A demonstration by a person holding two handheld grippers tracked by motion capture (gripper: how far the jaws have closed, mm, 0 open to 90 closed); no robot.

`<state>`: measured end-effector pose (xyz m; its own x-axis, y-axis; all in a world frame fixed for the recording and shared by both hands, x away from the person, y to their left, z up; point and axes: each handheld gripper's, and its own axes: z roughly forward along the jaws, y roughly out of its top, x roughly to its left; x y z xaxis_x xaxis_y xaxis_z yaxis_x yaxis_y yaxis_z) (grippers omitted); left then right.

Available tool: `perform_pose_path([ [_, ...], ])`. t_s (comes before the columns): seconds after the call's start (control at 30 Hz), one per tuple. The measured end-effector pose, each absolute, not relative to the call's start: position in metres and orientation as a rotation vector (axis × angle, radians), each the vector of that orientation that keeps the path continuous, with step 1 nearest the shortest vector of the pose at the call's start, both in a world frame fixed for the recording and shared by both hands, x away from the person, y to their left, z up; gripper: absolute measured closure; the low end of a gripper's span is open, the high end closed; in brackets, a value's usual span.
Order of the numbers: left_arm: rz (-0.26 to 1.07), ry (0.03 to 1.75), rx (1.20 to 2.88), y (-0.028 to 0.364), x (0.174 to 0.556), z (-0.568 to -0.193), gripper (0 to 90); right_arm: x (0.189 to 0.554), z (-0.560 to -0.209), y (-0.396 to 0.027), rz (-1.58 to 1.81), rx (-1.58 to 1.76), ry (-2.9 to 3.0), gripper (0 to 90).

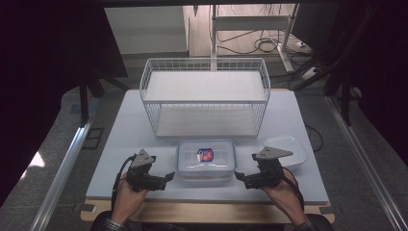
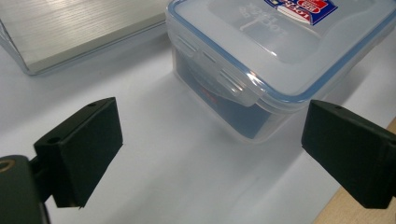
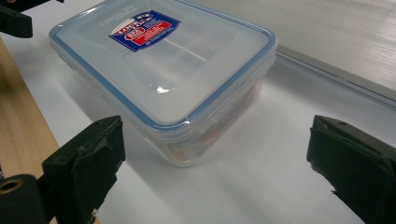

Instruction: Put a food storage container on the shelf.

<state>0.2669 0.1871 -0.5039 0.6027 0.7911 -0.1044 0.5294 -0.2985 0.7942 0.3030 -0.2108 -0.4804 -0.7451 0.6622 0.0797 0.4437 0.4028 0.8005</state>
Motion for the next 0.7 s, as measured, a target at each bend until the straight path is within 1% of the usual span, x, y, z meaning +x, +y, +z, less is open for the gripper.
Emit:
perform_pose_path([
  [0.07, 0.4, 1.057, 2.006, 0.185, 0.268, -0.502, 2.1, 0.306, -0.48, -0.209, 1.263, 0.991, 2.42, 2.9],
  [0.13, 0.367, 1.042, 2.007, 0.185, 0.27, -0.501, 1.9, 0.307, -0.48, -0.208, 1.259, 0.999, 2.415, 3.0],
  [0.2, 0.322, 1.028, 2.003, 0.183, 0.273, -0.499, 2.0, 0.308, -0.478, -0.207, 1.245, 1.011, 2.422, 5.8],
  [0.33, 0.319, 1.012, 2.019, 0.18, 0.279, -0.495, 5.7, 0.312, -0.472, -0.203, 1.22, 1.027, 2.447, 10.5],
  [0.53, 0.268, 1.005, 2.006, 0.178, 0.296, -0.492, 10.5, 0.327, -0.47, -0.199, 1.222, 1.05, 2.495, 16.7],
  [0.7, 0.171, 1.015, 1.985, 0.176, 0.316, -0.496, 12.3, 0.345, -0.472, -0.192, 1.234, 1.103, 2.534, 20.2],
])
